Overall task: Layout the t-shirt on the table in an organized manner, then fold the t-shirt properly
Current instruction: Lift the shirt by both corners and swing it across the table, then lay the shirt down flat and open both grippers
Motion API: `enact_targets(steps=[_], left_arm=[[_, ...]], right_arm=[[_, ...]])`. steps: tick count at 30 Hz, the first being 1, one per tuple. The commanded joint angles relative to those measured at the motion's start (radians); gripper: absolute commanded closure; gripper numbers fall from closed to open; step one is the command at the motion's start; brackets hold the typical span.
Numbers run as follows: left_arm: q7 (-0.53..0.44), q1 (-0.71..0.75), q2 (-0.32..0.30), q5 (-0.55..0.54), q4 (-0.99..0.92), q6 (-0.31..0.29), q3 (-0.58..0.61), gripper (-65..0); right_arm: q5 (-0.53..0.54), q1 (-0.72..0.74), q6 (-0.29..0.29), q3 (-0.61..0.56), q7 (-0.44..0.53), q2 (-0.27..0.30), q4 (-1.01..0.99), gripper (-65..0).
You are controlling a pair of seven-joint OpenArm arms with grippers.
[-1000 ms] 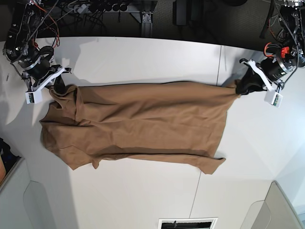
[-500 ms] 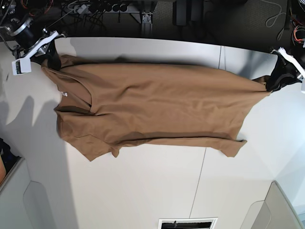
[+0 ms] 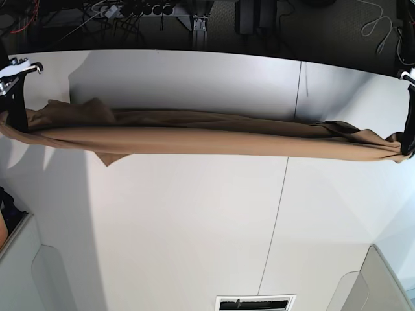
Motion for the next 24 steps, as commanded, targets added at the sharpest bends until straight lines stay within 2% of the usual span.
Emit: enact_targets(steps=[1,3,6,11,14,20,21,24], left_arm=[[-0.061,-0.039,-0.024,0.025,0.005,0.002,0.014,0.0],[-0.112,-0.092,-0.053,0.133,-0.024,0.002,0.098,0.0],[-0.174,-0.165,-0.091,0.261,-0.124,0.002,0.286,0.0],[-0.341,-0.356,-0.098,0.462,-0.370,0.002,0.561,0.0],[-0.381,-0.479,-0.098,0.542,-0.508,0.002,0.671,0.0],[-0.417,-0.664,-0.098,0.618,-0.747,0.002,0.806,0.0],[-0.437,-0.690,-0.098,0.626,-0.787,0.002,0.826,-1.3],[-0.484,-0.755,-0.098,0.646,-0.895,0.002,0.882,-14.5]], right_arm=[[-0.007,0.042,-0.014,0.006,0.035,0.016,0.001,0.0],[-0.062,0.121,-0.015,-0.016,0.054,0.016,-0.033,0.0],[-0.149,0.215,-0.017,-0.077,0.093,0.016,-0.136,0.0],[-0.275,0.351,-0.018,-0.207,0.191,0.019,-0.366,0.0],[-0.341,0.436,-0.018,-0.253,0.223,0.019,-0.468,0.0],[-0.410,0.594,-0.027,-0.260,0.227,0.019,-0.614,0.0],[-0.419,0.619,-0.026,-0.260,0.227,0.019,-0.642,0.0],[-0.423,0.671,-0.026,-0.262,0.226,0.019,-0.718,-1.0]])
